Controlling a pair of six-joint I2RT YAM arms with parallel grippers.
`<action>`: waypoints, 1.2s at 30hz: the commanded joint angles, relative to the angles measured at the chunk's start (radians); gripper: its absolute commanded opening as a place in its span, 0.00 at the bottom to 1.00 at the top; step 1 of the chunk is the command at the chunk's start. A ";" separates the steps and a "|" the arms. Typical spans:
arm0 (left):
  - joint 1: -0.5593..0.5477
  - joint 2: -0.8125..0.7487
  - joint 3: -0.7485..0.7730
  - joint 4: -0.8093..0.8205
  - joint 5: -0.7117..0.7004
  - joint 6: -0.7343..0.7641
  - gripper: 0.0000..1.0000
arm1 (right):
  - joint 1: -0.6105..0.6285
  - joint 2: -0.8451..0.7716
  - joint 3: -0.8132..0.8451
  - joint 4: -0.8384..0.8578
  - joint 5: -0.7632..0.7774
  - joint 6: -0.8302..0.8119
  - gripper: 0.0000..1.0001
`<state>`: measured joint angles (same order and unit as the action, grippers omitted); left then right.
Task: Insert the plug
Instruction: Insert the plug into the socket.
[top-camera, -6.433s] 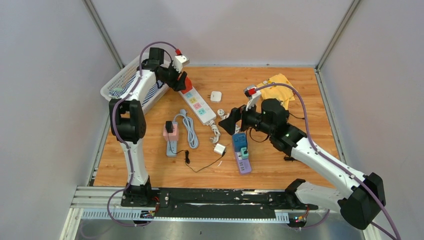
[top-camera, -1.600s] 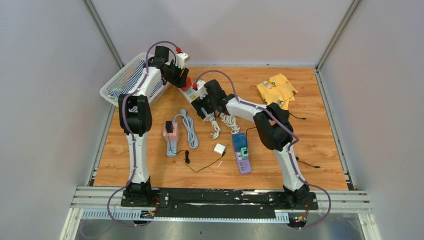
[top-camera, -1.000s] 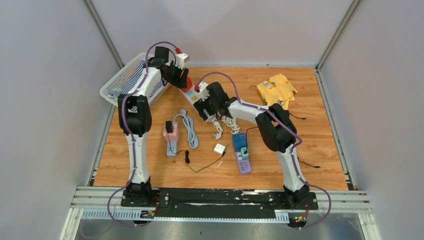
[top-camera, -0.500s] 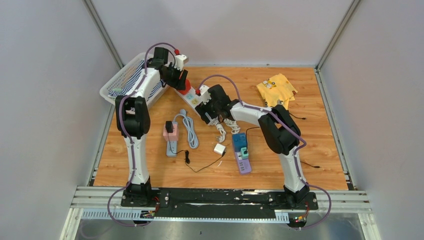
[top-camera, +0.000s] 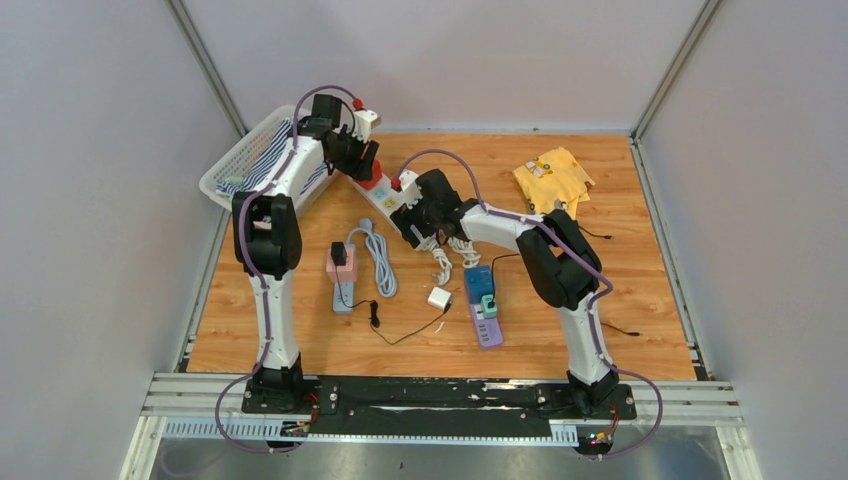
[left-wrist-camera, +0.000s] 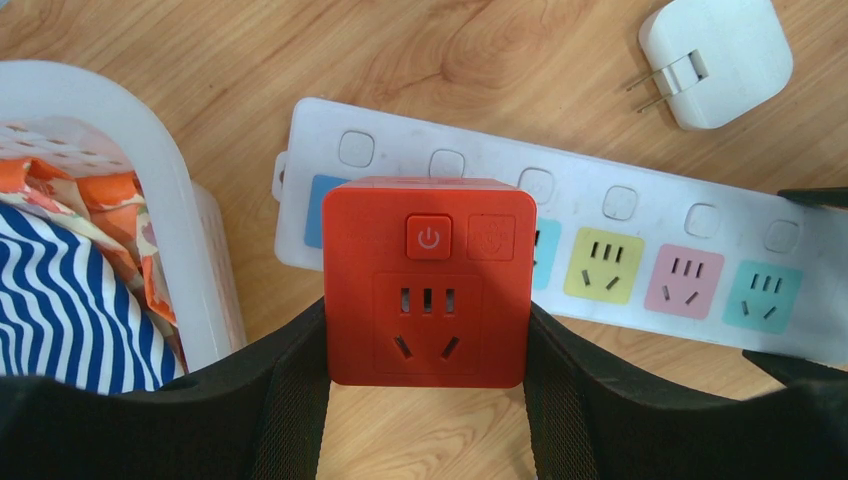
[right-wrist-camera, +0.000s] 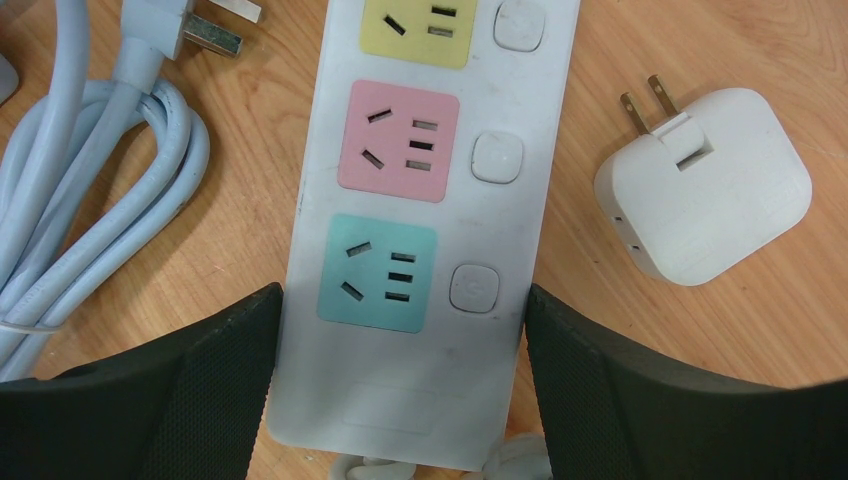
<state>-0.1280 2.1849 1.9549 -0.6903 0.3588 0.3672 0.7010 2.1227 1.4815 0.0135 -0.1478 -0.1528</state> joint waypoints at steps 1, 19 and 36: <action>-0.002 0.005 -0.023 0.004 -0.024 0.028 0.00 | 0.022 0.008 -0.048 -0.115 -0.008 -0.001 0.50; -0.002 0.026 -0.034 -0.021 0.071 0.078 0.00 | 0.020 0.015 -0.041 -0.116 -0.005 -0.002 0.50; -0.002 0.018 0.004 -0.040 0.067 0.096 0.00 | 0.020 0.019 -0.045 -0.115 -0.008 -0.002 0.50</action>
<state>-0.1268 2.1849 1.9331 -0.7071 0.4408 0.4496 0.7010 2.1227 1.4815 0.0139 -0.1478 -0.1524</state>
